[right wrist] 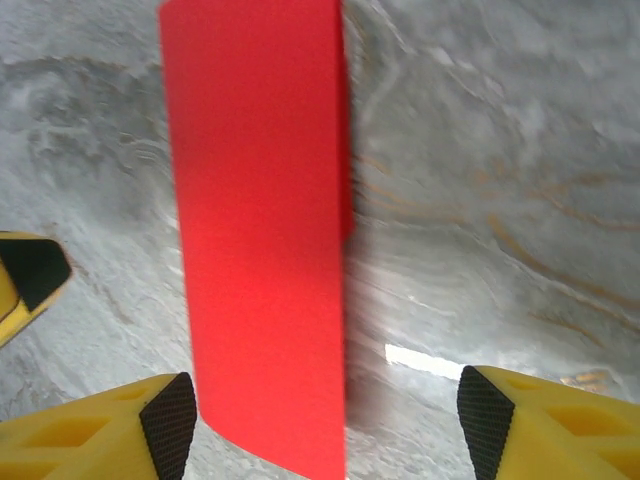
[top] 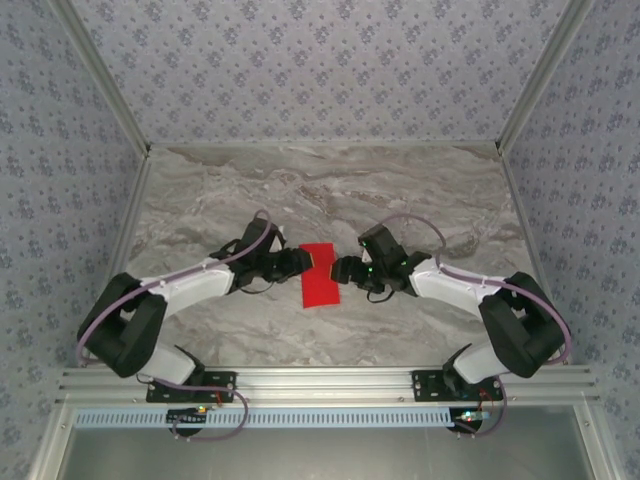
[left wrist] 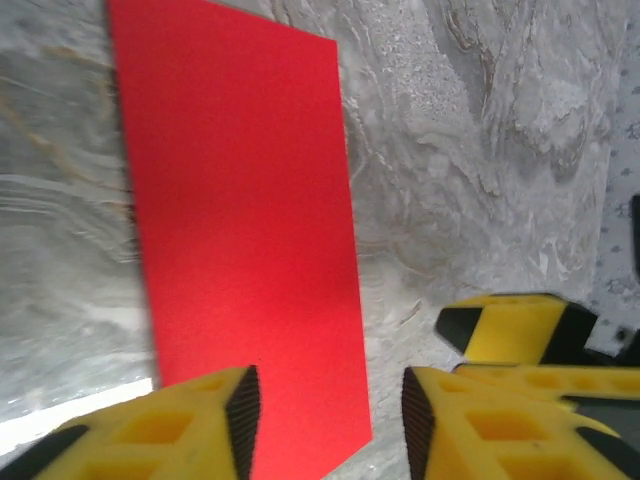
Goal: Fold a paper plane with a square sheet of paper (pick it up from the middle)
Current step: Third fold the triangle at the center of the table.
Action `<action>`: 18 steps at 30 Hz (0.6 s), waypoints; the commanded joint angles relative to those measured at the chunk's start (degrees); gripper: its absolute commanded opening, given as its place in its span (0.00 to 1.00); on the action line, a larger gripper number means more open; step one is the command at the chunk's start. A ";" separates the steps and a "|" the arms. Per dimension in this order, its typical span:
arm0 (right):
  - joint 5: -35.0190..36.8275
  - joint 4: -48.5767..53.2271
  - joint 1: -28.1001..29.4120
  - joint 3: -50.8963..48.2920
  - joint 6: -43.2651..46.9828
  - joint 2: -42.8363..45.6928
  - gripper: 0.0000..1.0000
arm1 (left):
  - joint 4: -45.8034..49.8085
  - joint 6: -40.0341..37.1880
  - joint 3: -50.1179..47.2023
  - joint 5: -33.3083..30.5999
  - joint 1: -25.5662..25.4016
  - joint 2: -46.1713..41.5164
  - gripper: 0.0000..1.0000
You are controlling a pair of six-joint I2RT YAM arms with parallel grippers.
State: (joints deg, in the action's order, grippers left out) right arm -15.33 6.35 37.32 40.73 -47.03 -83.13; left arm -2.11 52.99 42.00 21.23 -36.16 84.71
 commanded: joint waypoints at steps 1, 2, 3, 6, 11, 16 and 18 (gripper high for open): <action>-0.59 -1.16 0.68 -1.46 -3.43 1.54 0.72 | -2.04 -0.21 2.64 -1.36 -0.79 2.87 0.36; -0.79 -1.38 0.95 -1.73 -3.78 1.51 0.71 | -1.39 -0.45 2.90 -2.32 -0.80 3.65 0.34; -0.98 -1.47 1.13 -1.92 -3.96 1.55 0.70 | -0.86 -0.59 2.99 -3.13 -0.79 4.21 0.33; -1.30 -2.09 1.75 -2.52 -4.58 1.44 0.66 | -0.92 -0.76 3.00 -3.37 -0.82 6.19 0.30; -2.15 -3.41 2.62 -3.27 -5.04 0.54 0.57 | -2.11 -0.43 3.03 -3.03 -0.75 9.23 0.25; -2.51 -3.97 3.26 -3.51 -5.41 -0.36 0.53 | -1.47 -0.93 3.06 -3.91 -0.81 10.51 0.23; -2.67 -4.32 3.54 -3.55 -5.38 -0.91 0.52 | -1.35 -1.02 3.09 -3.92 -0.78 10.96 0.23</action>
State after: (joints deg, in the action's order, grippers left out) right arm -17.39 2.68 40.29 38.00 -51.66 -83.09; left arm -3.18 53.04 43.57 18.22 -36.77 94.74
